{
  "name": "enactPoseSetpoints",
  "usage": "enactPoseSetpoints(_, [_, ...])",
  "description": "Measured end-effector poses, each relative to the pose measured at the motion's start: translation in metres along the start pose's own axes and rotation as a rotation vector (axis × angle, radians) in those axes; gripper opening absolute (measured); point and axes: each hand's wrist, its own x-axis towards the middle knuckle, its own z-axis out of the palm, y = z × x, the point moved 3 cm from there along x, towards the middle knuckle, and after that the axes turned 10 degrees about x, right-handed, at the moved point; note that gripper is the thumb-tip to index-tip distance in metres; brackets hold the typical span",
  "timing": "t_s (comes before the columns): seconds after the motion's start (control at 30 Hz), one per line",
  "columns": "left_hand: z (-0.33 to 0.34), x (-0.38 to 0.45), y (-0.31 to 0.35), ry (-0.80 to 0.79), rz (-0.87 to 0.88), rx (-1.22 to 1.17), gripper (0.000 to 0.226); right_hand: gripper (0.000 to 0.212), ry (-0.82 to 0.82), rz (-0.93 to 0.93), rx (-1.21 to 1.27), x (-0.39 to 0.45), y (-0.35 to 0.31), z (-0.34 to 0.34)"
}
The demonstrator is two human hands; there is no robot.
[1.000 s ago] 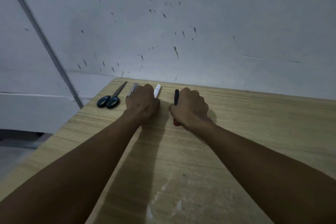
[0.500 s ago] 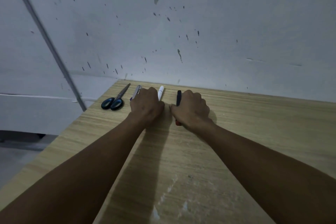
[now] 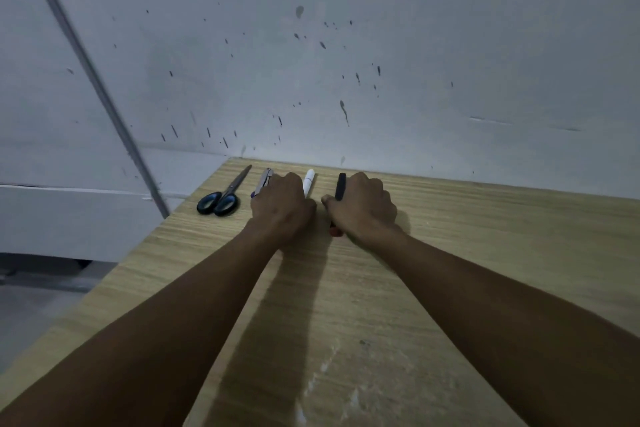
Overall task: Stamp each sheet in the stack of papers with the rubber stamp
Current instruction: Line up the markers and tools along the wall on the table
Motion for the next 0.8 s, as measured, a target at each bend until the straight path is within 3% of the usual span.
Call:
enactPoseSetpoints(0.3, [-0.024,-0.029,0.004,0.071,-0.029,0.001,0.019,0.036,0.017,0.013,-0.067,-0.036,0.016,-0.039])
enactPoseSetpoints(0.43, [-0.045,-0.065,0.022,0.192,0.009,-0.059,0.029,0.042,0.013,0.022,-0.106,-0.076,0.034,-0.078])
enactPoseSetpoints(0.6, [-0.056,-0.125,0.070,0.261,0.204,-0.232,0.028,0.033,0.043,-0.008,-0.156,-0.135,0.065,-0.130])
enactPoseSetpoints(0.8, [-0.044,-0.211,0.142,0.184,0.515,-0.506,0.010,0.035,0.069,-0.009,-0.144,-0.206,0.137,-0.199])
